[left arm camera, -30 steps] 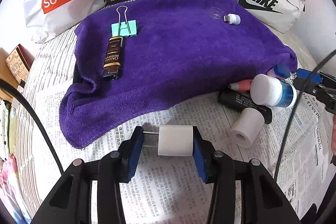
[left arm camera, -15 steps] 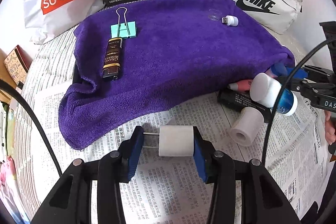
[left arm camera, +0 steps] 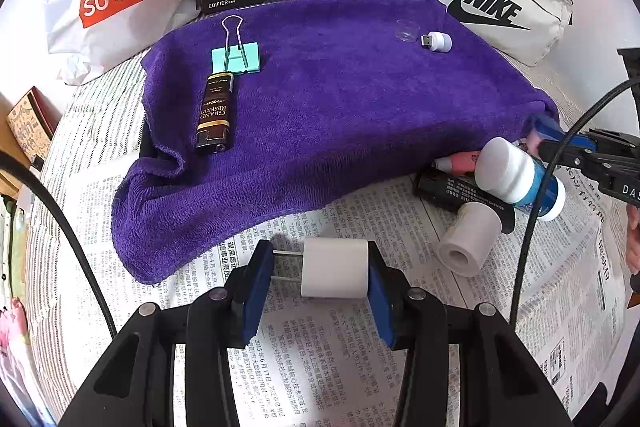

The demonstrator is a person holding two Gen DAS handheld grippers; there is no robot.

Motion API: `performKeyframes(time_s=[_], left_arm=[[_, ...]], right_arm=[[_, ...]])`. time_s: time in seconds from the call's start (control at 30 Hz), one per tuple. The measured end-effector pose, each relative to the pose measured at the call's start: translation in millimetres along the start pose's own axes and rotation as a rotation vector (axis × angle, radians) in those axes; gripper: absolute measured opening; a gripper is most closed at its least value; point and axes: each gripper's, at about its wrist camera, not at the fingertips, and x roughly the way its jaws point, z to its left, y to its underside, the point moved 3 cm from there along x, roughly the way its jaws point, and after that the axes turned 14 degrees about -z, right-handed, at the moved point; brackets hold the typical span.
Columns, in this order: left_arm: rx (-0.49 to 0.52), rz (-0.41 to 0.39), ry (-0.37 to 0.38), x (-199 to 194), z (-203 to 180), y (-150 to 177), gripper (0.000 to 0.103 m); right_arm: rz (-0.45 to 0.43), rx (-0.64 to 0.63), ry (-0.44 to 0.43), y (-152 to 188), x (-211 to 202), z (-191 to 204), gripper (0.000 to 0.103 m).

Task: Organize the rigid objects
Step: 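Grasp the blue-capped bottle with the right gripper while the left holds the charger, then carry the blue-capped bottle onto the towel and open the right gripper while the left carries the charger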

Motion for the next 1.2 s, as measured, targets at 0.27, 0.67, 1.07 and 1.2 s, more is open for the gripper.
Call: performKeyframes(time_s=[0.27,0.67,1.07,1.2], left_arm=[[0.004,0.005,-0.001,0,0,-1,0.043],[-0.072,-0.031,0.026,-8,11,3,0.041],[-0.096,-0.040,0.040,-22,18,2,0.041],[-0.093,-0.050,0.031,-30,20,-1,0.041]], right_arm=[[0.009,0.011,-0.002,4,15,0,0.027],[-0.003,0.018,0.019,9,-1,-6,0.026],[-0.006,0.082,0.007,12,-13,-10,0.026],[-0.022,0.076,0.002,7,-19,-8,0.026]])
